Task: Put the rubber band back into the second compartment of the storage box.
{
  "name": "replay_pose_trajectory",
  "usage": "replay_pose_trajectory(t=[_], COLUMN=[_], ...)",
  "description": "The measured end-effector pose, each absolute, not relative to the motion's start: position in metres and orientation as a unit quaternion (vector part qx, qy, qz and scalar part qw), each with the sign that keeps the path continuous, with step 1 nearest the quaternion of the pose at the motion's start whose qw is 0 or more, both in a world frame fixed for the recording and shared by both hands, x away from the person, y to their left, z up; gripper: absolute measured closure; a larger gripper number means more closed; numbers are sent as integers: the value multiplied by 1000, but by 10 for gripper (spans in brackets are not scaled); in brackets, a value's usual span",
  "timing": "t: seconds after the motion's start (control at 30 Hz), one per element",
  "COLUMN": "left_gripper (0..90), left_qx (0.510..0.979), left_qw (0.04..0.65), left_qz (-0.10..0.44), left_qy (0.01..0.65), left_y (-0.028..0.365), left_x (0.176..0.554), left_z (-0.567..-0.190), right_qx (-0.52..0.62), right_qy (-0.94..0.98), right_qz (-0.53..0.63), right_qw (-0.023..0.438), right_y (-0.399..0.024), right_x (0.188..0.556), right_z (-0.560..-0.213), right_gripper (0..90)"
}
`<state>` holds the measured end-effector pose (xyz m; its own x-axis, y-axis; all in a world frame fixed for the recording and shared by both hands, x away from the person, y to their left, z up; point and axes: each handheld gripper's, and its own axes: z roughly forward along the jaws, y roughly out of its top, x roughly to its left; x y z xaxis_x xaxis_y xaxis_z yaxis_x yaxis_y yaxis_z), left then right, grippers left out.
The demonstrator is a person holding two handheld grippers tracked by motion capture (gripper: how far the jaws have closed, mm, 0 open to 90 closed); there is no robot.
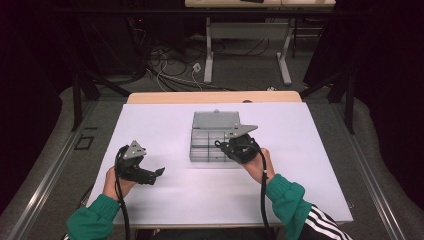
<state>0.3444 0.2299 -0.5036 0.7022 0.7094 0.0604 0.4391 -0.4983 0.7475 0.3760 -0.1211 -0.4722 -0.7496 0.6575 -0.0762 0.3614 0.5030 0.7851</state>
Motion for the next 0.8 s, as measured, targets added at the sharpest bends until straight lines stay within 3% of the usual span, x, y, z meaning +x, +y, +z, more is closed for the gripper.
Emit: replay_pose_trajectory(t=[0.8], left_gripper=[1], left_qx=[848], left_qw=[365], left_qz=[182], left_qy=[338], left_y=[229], left_x=[345], left_z=[-504], right_qx=[327], right_qy=[832], right_qz=[398], right_qw=[207], right_y=[-121], right_x=[407], right_z=[-474], right_gripper=[851])
